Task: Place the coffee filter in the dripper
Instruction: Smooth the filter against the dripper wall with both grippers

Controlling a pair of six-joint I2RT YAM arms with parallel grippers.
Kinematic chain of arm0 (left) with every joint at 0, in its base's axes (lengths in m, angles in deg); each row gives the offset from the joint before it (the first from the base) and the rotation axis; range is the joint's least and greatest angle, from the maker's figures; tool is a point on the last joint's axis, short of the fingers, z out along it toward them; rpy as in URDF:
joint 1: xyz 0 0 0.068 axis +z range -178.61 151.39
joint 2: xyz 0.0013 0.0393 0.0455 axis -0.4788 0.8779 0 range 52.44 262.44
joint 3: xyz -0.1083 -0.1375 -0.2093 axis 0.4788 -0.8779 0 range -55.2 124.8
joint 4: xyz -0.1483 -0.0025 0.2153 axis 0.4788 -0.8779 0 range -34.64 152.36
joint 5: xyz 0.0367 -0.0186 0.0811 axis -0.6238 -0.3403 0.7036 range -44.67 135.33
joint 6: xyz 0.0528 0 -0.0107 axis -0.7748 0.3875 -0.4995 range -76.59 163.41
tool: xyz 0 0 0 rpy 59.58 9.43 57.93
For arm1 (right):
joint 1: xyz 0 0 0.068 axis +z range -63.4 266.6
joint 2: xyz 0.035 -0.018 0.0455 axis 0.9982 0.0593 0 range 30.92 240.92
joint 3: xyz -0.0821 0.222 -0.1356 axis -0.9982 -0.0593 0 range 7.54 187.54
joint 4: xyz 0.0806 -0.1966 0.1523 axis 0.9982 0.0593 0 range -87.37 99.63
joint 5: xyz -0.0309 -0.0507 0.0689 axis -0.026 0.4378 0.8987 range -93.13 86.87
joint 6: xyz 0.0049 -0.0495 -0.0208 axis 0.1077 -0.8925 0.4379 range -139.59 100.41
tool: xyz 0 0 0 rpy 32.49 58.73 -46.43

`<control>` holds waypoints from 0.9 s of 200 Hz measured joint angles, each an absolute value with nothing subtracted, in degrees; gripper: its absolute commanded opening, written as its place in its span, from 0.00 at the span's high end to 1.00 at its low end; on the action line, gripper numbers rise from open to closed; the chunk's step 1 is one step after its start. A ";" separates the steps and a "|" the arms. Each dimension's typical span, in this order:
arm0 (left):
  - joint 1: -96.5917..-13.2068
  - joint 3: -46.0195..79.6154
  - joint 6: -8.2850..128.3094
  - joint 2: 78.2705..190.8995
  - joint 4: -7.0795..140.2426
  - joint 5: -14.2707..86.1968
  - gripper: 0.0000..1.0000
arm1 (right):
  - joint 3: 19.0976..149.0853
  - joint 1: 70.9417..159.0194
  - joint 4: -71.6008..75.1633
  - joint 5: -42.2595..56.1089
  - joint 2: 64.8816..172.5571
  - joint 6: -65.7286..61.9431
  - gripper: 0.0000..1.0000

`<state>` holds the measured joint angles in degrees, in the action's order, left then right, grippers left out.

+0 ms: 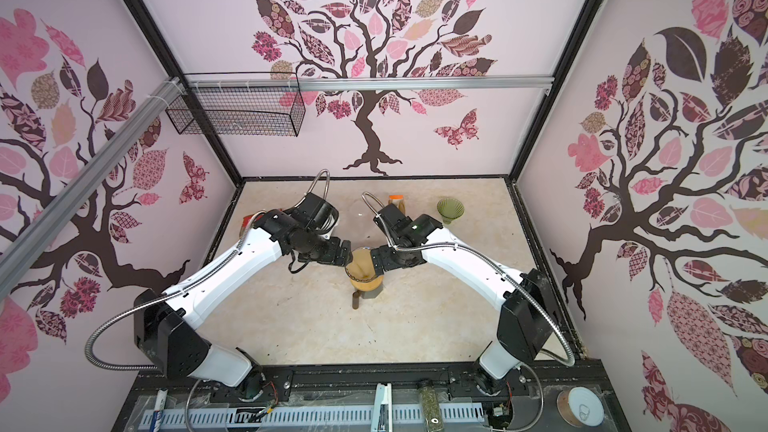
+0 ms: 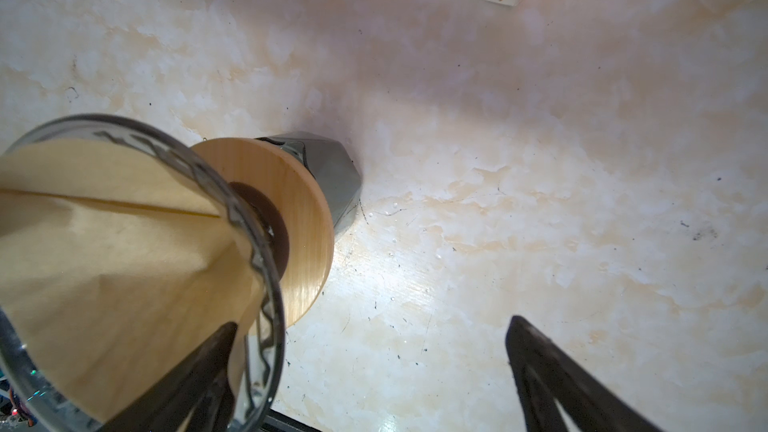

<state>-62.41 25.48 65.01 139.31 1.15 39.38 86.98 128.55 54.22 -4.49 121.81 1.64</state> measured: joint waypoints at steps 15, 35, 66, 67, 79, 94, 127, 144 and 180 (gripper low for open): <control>-62.41 25.48 65.01 139.20 1.15 39.18 0.03 | 86.98 128.55 54.22 -4.47 121.81 1.64 0.00; -62.41 25.48 65.01 139.09 1.15 38.98 0.03 | 87.09 128.55 54.25 -4.43 121.81 1.64 0.00; -62.41 25.46 64.99 139.07 1.13 38.74 0.03 | 87.68 128.55 54.49 -4.41 121.83 1.64 0.00; -62.41 25.46 64.99 139.07 1.13 38.74 0.03 | 87.70 128.55 54.47 -4.41 121.83 1.64 0.00; -62.41 25.48 64.99 139.07 1.15 38.61 0.03 | 87.96 128.55 54.38 -4.38 121.83 1.64 0.00; -62.41 25.48 64.99 139.07 1.13 38.57 0.03 | 88.05 128.55 54.38 -4.32 121.83 1.64 0.00; -62.41 25.46 64.97 139.07 1.15 38.55 0.03 | 88.09 128.55 54.40 -3.88 121.83 1.64 0.00; -62.41 25.46 64.97 139.07 1.13 38.50 0.03 | 88.20 128.55 54.33 -3.62 121.83 1.64 0.00; -62.41 25.35 64.75 139.07 1.11 38.35 0.03 | 88.97 128.55 54.09 -3.25 121.94 1.64 0.00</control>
